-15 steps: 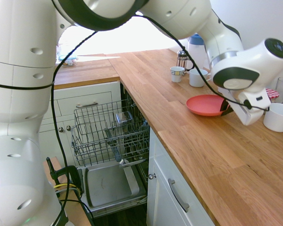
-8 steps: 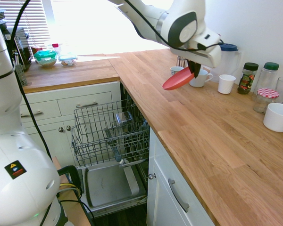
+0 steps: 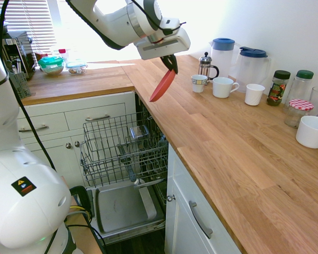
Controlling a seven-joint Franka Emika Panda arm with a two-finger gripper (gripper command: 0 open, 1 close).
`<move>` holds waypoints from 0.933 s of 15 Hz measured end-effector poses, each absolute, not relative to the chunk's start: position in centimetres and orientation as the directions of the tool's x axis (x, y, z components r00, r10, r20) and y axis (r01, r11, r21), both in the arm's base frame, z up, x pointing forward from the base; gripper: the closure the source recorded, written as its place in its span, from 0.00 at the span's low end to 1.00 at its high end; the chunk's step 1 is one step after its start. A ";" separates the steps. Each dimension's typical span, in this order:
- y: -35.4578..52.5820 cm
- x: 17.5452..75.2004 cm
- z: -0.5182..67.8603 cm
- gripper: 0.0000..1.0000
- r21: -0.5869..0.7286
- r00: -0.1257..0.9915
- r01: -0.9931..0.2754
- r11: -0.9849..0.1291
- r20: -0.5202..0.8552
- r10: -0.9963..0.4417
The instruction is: Put the plate in the dishwasher
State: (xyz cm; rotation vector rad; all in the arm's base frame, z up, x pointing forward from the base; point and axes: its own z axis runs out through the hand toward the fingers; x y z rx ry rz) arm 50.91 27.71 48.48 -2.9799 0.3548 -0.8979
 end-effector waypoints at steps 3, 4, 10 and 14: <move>28.7 50.0 47.9 1.00 -0.003 0.827 -0.162 -0.987 0.545 -0.137; 29.1 49.8 47.9 1.00 0.033 0.828 -0.150 -0.988 0.550 -0.107; 38.5 44.3 45.8 1.00 0.280 0.782 0.055 -0.959 0.585 0.216; 47.3 39.3 42.4 1.00 0.470 0.666 0.193 -0.862 0.582 0.466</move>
